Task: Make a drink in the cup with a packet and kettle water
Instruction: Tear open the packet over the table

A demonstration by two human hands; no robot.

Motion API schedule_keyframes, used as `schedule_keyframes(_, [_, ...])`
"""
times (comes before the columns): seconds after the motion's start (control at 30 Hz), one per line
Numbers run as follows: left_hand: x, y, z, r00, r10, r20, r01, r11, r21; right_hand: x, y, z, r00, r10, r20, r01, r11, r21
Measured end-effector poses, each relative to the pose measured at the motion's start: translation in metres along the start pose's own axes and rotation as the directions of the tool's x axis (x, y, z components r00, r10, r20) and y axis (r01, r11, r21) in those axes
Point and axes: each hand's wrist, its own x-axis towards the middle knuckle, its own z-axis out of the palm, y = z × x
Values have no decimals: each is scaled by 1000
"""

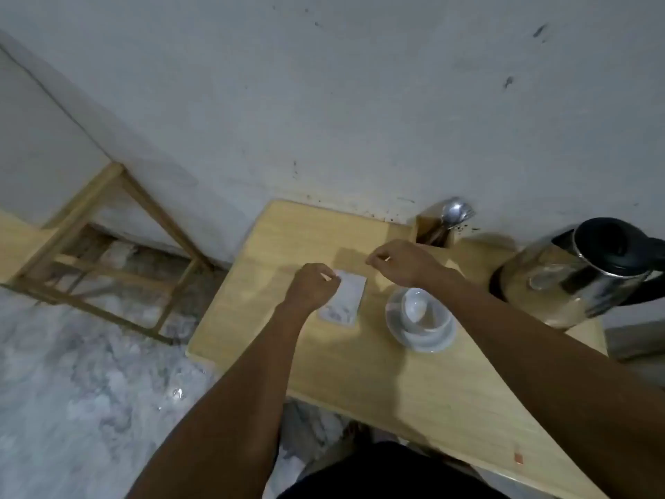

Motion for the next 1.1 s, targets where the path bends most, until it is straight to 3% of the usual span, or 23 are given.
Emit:
schedule_keyframes(0.13, [-4, -30, 27, 987, -158, 18, 158, 987, -11, 18, -3, 28, 987, 94, 127, -89, 995, -43])
schedule_keyframes(0.3, [0, -48, 43, 985, -173, 2, 172, 981, 92, 47, -4, 68, 959, 214, 186, -187, 970, -154])
schedule_keyframes(0.6, [-1, -51, 51, 978, -205, -47, 210, 969, 130, 56, -1, 107, 950, 309, 36, -288, 917, -275])
schedule_keyframes(0.83, [6, -52, 49, 972, -233, -30, 235, 963, 130, 62, -1, 104, 936, 351, 22, -346, 931, -115])
schedule_keyframes(0.97, [7, -52, 42, 983, -167, -82, 182, 953, 242, 55, 0, 92, 966, 232, 110, -252, 940, 228])
schedule_keyframes(1.03, [7, -51, 34, 983, -109, -148, 134, 976, 171, 45, -4, 80, 974, 172, 144, -214, 903, 371])
schedule_keyframes(1.1, [4, -47, 21, 980, -99, -172, 94, 995, -35, 33, -10, 67, 968, 148, 201, -228, 850, 474])
